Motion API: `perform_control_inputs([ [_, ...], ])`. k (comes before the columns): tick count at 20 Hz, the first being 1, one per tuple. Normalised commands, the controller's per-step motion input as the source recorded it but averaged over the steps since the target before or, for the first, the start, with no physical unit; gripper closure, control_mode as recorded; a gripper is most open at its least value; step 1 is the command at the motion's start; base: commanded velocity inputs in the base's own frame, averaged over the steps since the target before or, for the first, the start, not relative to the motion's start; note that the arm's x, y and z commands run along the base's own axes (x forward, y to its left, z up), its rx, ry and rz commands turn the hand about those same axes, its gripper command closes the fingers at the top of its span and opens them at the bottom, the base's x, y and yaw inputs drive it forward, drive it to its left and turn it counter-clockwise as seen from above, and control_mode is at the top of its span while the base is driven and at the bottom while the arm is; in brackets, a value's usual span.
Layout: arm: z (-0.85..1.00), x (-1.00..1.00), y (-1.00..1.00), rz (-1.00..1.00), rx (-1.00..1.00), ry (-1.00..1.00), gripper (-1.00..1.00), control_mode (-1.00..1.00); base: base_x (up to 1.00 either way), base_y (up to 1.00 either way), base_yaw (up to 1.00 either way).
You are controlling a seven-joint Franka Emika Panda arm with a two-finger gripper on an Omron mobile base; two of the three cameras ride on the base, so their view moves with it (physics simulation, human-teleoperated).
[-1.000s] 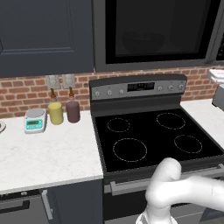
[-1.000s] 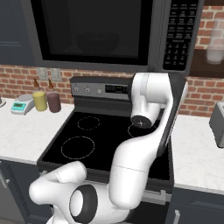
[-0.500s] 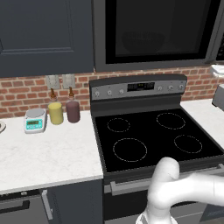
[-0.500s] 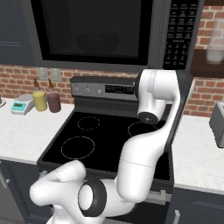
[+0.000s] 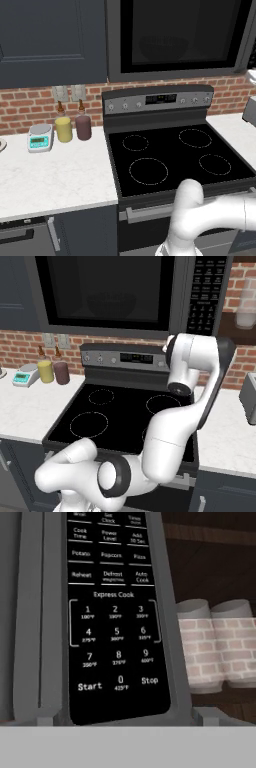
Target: Open the microwave, place the bowl with waffle inside the microwave, then close the microwave door and turn it on.
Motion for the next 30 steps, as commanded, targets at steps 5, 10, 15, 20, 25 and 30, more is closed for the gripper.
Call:
perform_control_inputs([
  [5,0.26,0.00,-0.05,0.00,0.00,0.02,-1.00,-1.00,0.00,0.00,0.00],
  [10,0.13,0.02,0.03,0.00,0.00,0.06,-1.00,-1.00,0.00,0.00,0.00],
  [15,0.05,0.01,0.00,0.08,0.00,0.04,-1.00,-1.00,0.00,0.00,0.00],
  [20,0.00,0.08,-0.06,0.10,0.00,0.05,-1.00,-1.00,0.00,0.00,0.00],
  [25,0.00,0.04,-0.08,0.07,0.00,0.04,-1.00,-1.00,0.00,0.00,0.00],
  [30,0.00,0.06,-0.04,0.06,0.00,0.05,-1.00,-1.00,0.00,0.00,0.00],
])
